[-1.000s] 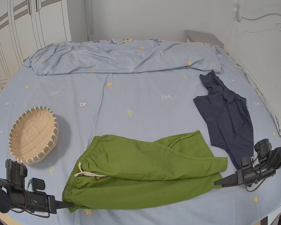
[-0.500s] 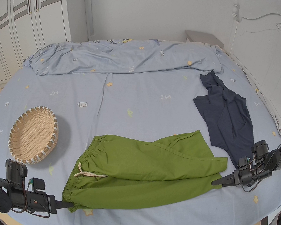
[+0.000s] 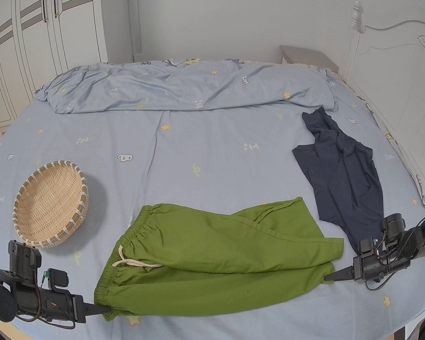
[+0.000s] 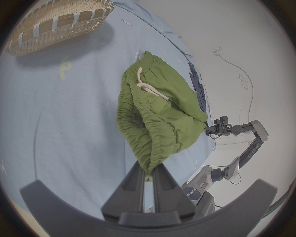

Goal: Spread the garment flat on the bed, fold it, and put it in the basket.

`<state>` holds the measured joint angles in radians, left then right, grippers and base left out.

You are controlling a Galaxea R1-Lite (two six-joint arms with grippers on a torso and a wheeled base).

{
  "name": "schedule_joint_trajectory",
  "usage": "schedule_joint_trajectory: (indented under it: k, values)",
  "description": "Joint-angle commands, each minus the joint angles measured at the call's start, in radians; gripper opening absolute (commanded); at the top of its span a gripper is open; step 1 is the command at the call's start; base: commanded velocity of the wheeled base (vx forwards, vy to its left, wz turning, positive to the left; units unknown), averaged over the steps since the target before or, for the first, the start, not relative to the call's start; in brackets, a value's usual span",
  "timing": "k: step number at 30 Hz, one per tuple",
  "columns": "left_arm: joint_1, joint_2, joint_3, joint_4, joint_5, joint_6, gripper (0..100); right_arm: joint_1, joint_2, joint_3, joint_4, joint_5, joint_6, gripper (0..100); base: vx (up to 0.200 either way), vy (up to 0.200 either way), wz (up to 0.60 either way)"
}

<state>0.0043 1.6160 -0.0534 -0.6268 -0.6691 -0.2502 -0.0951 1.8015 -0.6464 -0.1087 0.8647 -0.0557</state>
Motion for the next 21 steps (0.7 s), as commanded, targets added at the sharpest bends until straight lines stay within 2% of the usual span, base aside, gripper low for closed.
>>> schedule_joint_trajectory:
  k: [1,8,14,15,18,21]
  values:
    - [0.000,-0.002,0.001,-0.001,0.000,0.000,0,-0.009,-0.001,0.001,0.000,0.000,-0.001,0,0.000,0.000,0.00]
    - [0.026,-0.004,0.000,-0.001,-0.003,0.002,0,-0.029,-0.010,0.016,0.000,0.027,-0.006,0,0.000,0.000,0.00]
    - [0.069,-0.021,0.015,-0.001,-0.004,0.008,0,-0.006,-0.108,0.097,0.001,0.004,-0.015,0,0.000,0.000,0.00]
    - [0.072,-0.027,0.018,-0.001,-0.004,0.008,0,-0.002,-0.122,0.108,0.003,-0.004,-0.015,0,0.000,0.000,0.00]
    - [0.082,-0.082,0.026,0.010,-0.004,0.008,0,0.012,-0.192,0.165,0.006,-0.125,-0.018,0,0.000,0.000,0.00]
    - [0.086,-0.125,0.024,0.030,-0.004,0.008,0,0.028,-0.238,0.205,0.009,-0.144,-0.021,0,0.000,0.000,0.00]
